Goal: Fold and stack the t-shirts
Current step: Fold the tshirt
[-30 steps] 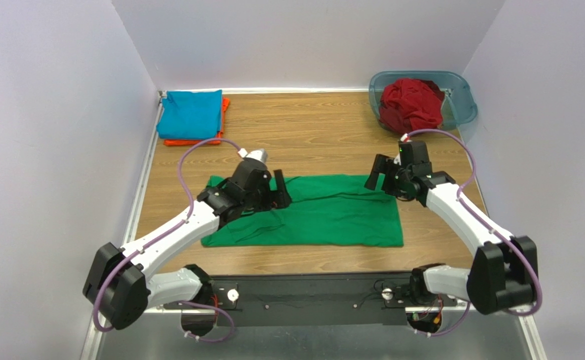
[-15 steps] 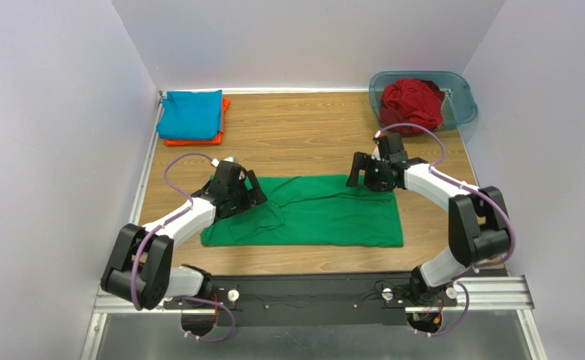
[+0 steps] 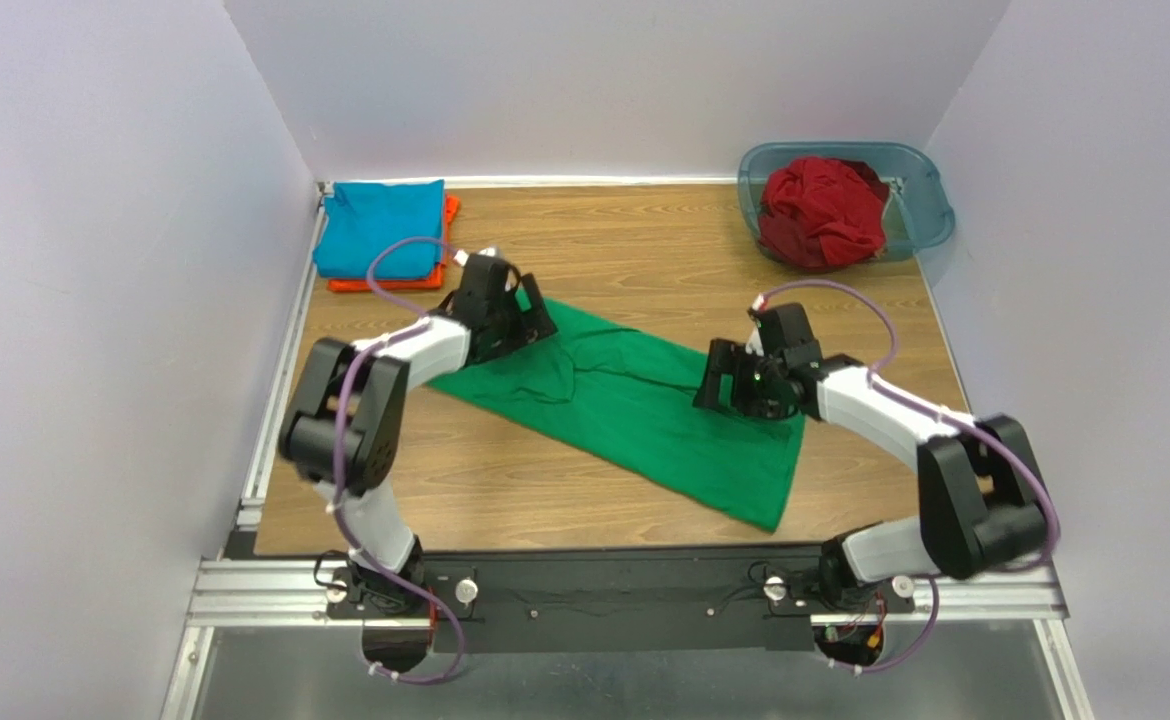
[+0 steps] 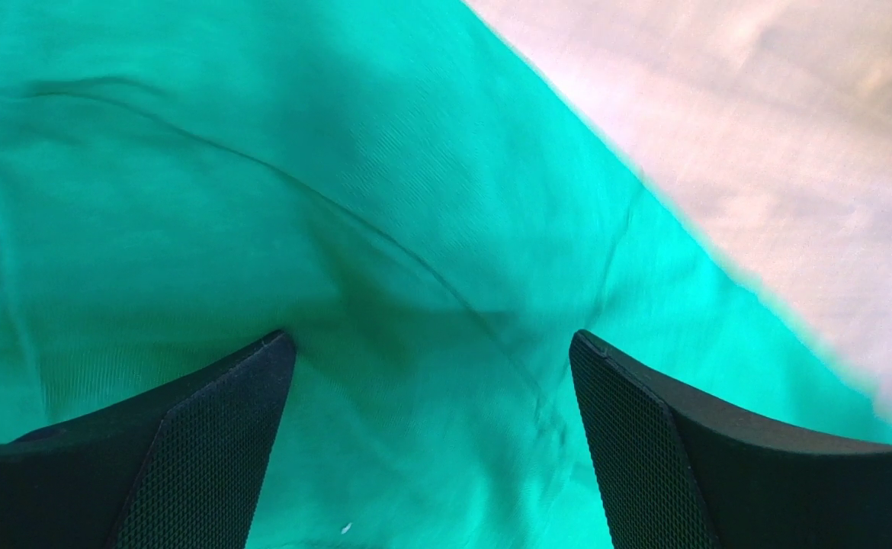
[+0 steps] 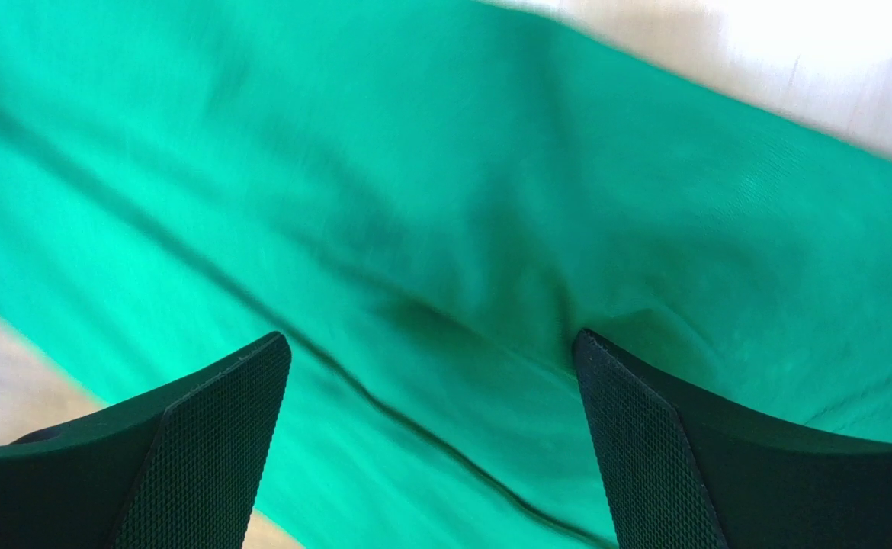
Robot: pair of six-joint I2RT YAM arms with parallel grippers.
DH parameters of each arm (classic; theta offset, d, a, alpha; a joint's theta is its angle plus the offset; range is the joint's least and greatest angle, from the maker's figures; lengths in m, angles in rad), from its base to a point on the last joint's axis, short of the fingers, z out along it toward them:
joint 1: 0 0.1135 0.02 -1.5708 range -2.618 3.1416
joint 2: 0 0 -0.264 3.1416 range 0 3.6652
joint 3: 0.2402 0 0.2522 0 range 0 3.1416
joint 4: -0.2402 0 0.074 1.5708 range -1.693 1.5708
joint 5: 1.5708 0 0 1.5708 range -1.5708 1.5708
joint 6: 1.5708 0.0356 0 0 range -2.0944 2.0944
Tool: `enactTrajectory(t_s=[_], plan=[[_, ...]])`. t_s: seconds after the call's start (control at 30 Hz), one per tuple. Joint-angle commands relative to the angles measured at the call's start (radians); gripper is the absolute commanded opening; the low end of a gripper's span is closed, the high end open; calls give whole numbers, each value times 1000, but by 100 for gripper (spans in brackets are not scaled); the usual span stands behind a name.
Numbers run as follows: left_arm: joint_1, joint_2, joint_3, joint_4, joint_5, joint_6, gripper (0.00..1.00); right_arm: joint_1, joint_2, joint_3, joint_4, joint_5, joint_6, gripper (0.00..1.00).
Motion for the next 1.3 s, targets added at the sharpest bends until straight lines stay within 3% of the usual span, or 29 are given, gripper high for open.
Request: enactTrajectory(t_s=[0.0,0.2,0.3,0.4,0.53,0.87,1.03,1.27], plan=[[-5,233,205,-30,29,39,98,47,-125,-103,-81,-51,48,100],[-85,491,595,-107,86,77,98,167,-235,-195,-138,-160,97,100],[-112,656,951,-208,112,91,98,254,-260,-227,-137,-209,123,100],[-122,801,1199,-263,164,83,98,333,-271,-223,-137,-232,132,100],[-128,910,1351,-167,225,40,98,393,-281,-192,-111,-255,128,100],[-132,986,1352,267,364,-165,98,433,-183,-166,-9,-256,112,100],[-135,1052,1387,295,368,-237,99,446,-96,-131,-5,-226,97,100],[-141,1077,1410,200,332,-244,99,495,-50,-106,9,-250,109,100]])
